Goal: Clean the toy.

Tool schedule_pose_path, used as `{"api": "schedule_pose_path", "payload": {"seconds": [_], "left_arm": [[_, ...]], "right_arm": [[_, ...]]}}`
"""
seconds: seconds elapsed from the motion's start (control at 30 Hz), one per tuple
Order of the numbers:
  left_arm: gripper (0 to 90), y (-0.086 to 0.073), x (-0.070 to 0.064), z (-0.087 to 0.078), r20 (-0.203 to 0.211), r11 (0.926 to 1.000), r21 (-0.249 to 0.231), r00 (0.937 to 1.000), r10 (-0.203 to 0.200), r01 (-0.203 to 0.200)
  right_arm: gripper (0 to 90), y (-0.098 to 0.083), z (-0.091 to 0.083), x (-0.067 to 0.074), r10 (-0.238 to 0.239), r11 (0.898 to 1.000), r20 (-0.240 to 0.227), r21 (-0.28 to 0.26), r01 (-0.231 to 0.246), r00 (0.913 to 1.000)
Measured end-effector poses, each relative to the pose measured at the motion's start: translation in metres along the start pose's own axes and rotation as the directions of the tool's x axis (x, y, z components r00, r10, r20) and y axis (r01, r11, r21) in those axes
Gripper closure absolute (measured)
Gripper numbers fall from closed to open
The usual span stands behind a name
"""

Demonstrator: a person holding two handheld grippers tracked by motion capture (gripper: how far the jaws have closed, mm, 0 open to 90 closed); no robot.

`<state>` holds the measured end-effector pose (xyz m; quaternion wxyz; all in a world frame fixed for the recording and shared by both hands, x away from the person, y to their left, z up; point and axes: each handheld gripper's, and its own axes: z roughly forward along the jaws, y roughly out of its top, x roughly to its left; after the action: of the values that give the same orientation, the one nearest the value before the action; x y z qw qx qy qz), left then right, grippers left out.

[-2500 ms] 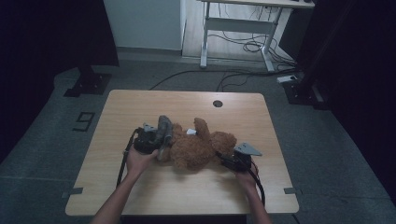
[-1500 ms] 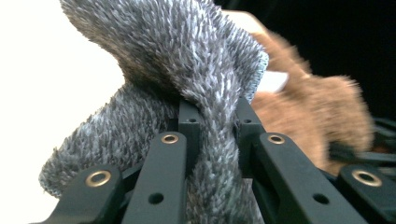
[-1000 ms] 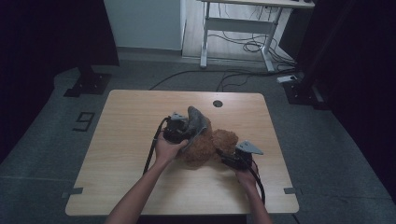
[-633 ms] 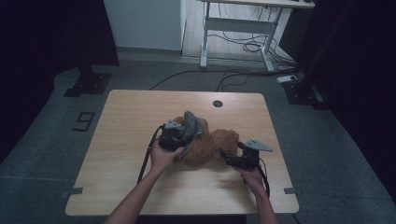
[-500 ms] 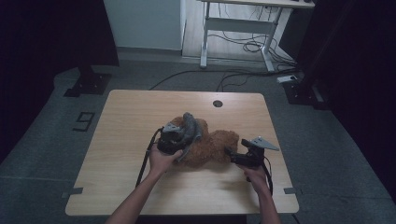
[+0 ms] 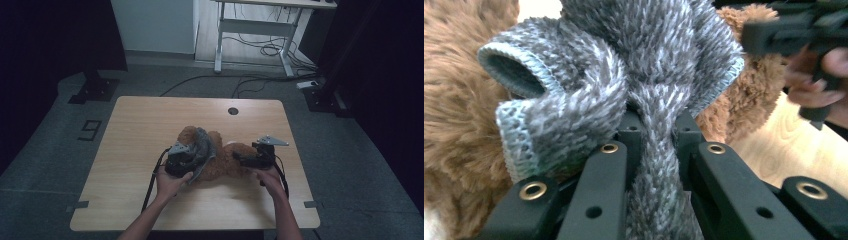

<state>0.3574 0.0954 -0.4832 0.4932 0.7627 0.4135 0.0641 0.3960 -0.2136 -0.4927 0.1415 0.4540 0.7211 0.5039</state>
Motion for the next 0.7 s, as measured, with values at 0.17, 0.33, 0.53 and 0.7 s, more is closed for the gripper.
{"api": "schedule_pose_path", "payload": {"seconds": [0.17, 0.33, 0.53, 0.7], "left_arm": [[79.7, -0.007, -0.007, -0.004, 0.028, 0.9997, 0.016, 0.9995, 0.017, -0.018], [79.5, -0.022, -0.018, -0.011, 0.06, 0.9989, 0.022, 0.9974, 0.039, -0.04], [79.4, -0.027, -0.02, -0.009, 0.033, 0.9973, 0.02, 0.997, 0.071, -0.071], [79.4, -0.018, -0.015, 0.003, 0.01, 0.9954, 0.019, 0.9956, 0.094, -0.094]], "right_arm": [[0.9, -0.028, 0.004, -0.004, 0.05, 0.996, -0.06, 0.077, -0.046, 0.9969], [12.6, -0.05, -0.005, 0.001, 0.038, 0.996, -0.078, 0.08, -0.032, 0.9962], [27.9, -0.057, -0.006, 0.012, 0.006, 1.0, -0.006, 0.025, -0.006, 1.0], [36.8, -0.053, -0.002, 0.017, -0.048, 0.998, 0.094, -0.026, 0.051, 0.9944]]}}
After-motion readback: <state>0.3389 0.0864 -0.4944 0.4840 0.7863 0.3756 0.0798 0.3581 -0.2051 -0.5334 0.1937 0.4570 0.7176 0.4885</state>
